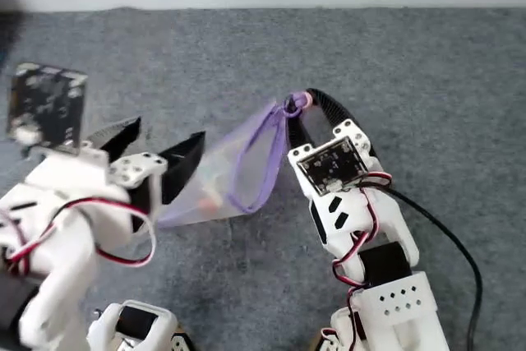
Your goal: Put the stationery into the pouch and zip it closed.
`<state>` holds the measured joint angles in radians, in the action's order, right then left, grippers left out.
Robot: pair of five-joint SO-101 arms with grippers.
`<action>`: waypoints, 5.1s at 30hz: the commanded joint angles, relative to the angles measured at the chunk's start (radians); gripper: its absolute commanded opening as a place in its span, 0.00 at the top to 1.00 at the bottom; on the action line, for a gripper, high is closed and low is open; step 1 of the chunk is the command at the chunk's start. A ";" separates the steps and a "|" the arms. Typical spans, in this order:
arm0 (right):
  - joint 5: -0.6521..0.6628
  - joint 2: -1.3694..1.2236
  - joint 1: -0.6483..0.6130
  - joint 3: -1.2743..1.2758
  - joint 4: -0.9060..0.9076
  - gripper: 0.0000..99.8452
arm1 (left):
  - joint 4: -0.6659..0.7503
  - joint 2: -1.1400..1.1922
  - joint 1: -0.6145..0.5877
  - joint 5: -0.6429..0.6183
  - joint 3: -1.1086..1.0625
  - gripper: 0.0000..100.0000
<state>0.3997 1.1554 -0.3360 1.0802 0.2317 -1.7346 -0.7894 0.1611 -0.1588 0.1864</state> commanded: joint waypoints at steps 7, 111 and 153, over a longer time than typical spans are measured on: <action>0.087 -0.128 -0.022 -0.190 -0.226 0.99 | -0.012 -0.012 -0.061 -0.008 -0.150 0.78; 0.104 0.122 -0.130 -0.339 0.727 0.99 | 0.195 -0.057 0.324 0.238 -0.403 0.78; 0.147 0.111 0.117 -0.014 0.315 0.99 | 0.457 -0.061 0.253 0.181 -0.499 0.99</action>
<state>0.5071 1.2858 -0.2854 0.9881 0.5953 -1.2758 -0.8385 0.4772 0.0391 -0.4242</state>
